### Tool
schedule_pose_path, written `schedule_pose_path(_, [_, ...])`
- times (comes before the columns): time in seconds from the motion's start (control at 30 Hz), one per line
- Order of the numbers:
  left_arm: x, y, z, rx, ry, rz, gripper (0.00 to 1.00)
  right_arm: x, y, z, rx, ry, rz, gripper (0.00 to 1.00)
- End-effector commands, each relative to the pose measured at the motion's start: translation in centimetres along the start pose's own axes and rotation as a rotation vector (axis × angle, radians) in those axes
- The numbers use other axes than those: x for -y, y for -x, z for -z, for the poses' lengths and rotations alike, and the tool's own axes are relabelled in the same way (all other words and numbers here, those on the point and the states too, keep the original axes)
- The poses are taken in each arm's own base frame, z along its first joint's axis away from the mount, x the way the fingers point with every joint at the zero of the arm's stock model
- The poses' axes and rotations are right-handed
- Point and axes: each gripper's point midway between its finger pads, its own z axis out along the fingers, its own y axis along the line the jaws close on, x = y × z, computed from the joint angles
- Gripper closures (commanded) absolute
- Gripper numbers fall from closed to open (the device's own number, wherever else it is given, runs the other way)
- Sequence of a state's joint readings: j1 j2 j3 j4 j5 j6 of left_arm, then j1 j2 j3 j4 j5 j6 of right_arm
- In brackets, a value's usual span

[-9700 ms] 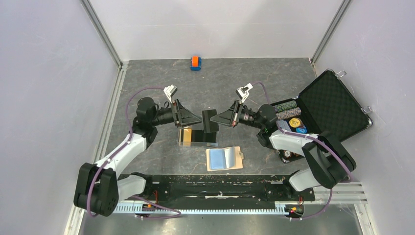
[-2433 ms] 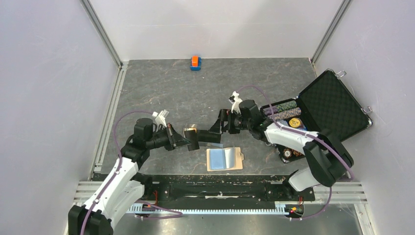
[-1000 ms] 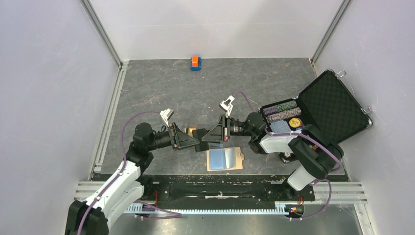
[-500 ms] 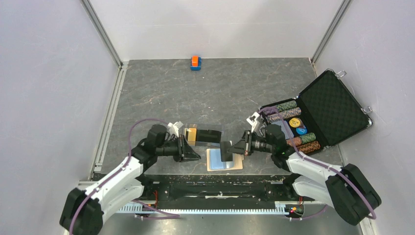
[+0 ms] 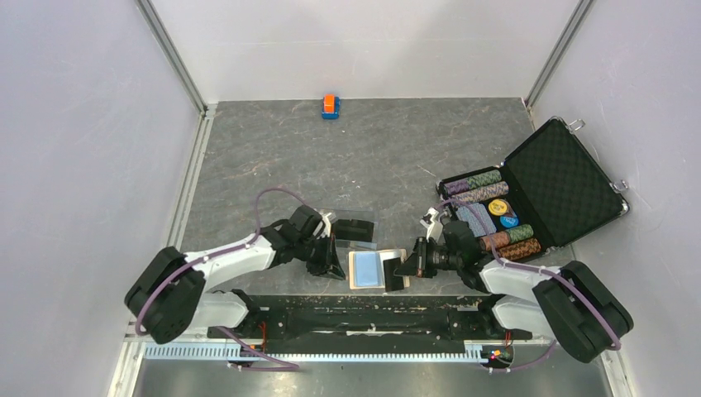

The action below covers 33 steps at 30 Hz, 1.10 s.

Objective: Put the credit cards into the card holder
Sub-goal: Insert the credit card into the card holder.

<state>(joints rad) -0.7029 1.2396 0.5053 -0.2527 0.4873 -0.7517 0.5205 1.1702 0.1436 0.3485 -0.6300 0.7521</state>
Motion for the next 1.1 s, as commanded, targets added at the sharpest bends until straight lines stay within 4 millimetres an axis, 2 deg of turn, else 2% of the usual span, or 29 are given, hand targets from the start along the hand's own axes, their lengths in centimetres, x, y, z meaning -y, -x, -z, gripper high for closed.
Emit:
schedule_pose_path(0.0, [-0.2, 1.1, -1.0, 0.005, 0.056, -0.109, 0.89, -1.9, 2.9, -0.6, 0.081, 0.068, 0.044, 1.00])
schedule_pose_path(0.33, [-0.6, 1.5, -2.6, -0.028, 0.104, -0.127, 0.92, -3.5, 3.9, -0.7, 0.083, 0.117, 0.074, 1.00])
schedule_pose_path(0.7, [-1.3, 1.0, -3.4, -0.065, 0.133, -0.126, 0.95, -1.2, 3.3, -1.7, 0.071, 0.044, 0.001, 1.00])
schedule_pose_path(1.07, [-2.9, -0.1, -4.3, -0.107, 0.186, -0.113, 0.97, -1.6, 3.3, -2.3, 0.087, 0.099, -0.067, 1.00])
